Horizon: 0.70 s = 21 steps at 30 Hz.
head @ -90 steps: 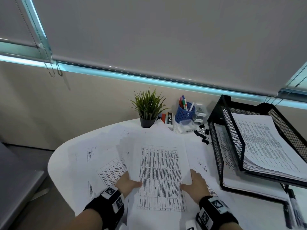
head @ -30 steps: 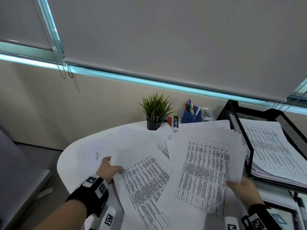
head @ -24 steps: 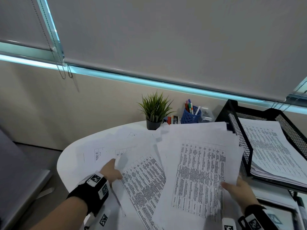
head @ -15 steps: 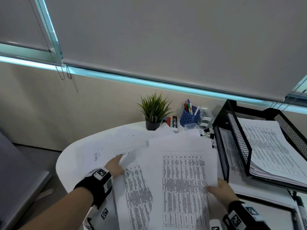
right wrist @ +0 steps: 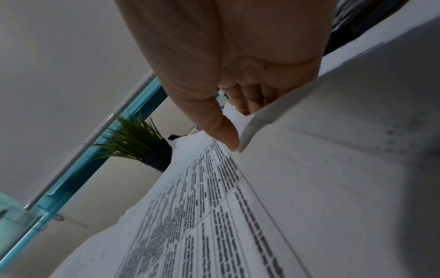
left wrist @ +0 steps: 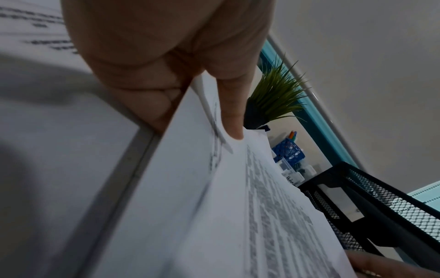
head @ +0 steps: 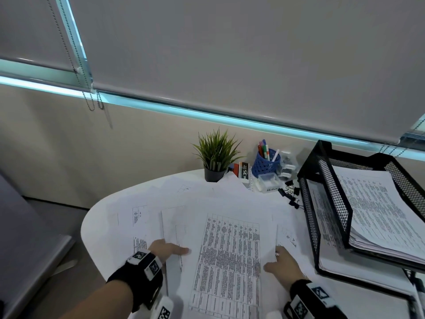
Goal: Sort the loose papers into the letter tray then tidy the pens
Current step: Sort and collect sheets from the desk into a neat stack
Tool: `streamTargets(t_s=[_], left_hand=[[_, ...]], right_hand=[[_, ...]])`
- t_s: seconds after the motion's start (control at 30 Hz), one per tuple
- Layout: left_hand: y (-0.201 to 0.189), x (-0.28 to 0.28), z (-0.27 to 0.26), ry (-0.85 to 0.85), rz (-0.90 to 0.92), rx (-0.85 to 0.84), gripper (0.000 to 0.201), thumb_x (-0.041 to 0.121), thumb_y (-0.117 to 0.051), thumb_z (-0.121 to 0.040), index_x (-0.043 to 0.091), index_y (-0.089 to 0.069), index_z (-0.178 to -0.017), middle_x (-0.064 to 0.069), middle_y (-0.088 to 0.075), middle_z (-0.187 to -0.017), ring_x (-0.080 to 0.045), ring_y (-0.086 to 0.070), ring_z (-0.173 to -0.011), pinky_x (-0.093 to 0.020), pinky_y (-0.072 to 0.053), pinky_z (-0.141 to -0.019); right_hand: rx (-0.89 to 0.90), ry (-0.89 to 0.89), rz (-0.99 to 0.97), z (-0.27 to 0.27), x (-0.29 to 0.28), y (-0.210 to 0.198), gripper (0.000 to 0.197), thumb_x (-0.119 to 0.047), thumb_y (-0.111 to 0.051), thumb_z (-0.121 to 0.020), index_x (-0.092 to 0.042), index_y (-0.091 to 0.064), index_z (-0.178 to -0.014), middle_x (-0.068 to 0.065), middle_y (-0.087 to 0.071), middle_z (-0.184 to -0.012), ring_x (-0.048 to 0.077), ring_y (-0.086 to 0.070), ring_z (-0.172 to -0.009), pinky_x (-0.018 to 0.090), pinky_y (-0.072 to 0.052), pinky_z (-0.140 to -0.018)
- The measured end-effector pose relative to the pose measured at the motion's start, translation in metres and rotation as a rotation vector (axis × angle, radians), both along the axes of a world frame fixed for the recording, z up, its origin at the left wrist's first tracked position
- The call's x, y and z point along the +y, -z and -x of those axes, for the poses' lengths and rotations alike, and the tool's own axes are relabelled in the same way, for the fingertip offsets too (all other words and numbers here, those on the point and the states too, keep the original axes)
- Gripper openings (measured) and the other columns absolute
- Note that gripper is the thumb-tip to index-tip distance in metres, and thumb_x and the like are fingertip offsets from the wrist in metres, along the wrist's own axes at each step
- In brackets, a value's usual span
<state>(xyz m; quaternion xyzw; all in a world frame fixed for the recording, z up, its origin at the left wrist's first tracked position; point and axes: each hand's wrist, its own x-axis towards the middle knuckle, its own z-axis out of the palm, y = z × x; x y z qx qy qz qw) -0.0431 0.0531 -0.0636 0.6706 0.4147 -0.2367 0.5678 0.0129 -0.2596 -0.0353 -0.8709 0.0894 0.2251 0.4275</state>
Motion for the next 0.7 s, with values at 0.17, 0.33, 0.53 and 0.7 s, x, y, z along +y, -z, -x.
streamTargets(t_s=[0.17,0.33,0.53,0.7], left_hand=[[0.02,-0.01,-0.004,-0.025,0.077,-0.048,0.128,0.045,-0.094,-0.027,-0.005,-0.043,-0.133,-0.019,-0.053,-0.131,-0.037,-0.053,-0.117,-0.046,-0.042,-0.102],[-0.01,-0.03,-0.002,-0.011,-0.021,-0.111,0.075,0.027,-0.083,-0.066,-0.011,-0.051,-0.122,-0.021,-0.059,-0.121,-0.03,-0.058,-0.106,-0.032,-0.048,-0.093],[-0.015,-0.027,0.003,-0.087,-0.048,-0.257,0.024,0.003,-0.074,-0.075,-0.007,-0.06,-0.09,-0.016,-0.064,-0.082,-0.031,-0.061,-0.082,-0.032,-0.049,-0.07],[-0.021,-0.006,0.005,-0.117,-0.148,-0.255,0.036,0.003,-0.072,-0.077,-0.011,-0.055,-0.105,-0.019,-0.06,-0.09,-0.03,-0.057,-0.083,-0.038,-0.05,-0.082]], right_hand=[[-0.01,-0.095,-0.021,0.008,0.012,-0.003,0.027,-0.005,-0.057,-0.085,-0.016,-0.052,-0.11,0.002,-0.063,-0.106,0.017,-0.06,-0.095,0.022,-0.046,-0.071],[0.017,-0.121,-0.053,0.009,0.012,-0.004,0.028,-0.004,-0.055,-0.087,-0.011,-0.059,-0.114,0.0,-0.067,-0.103,0.018,-0.063,-0.096,0.032,-0.05,-0.087],[-0.116,-0.024,0.25,-0.002,-0.005,-0.002,0.055,-0.017,-0.062,-0.087,-0.006,-0.044,-0.137,0.012,-0.05,-0.134,0.026,-0.047,-0.124,0.031,-0.037,-0.101],[-0.057,-0.089,0.424,-0.014,-0.036,0.007,0.1,-0.045,-0.078,-0.059,-0.009,-0.034,-0.141,0.013,-0.043,-0.14,0.027,-0.042,-0.128,0.041,-0.037,-0.108]])
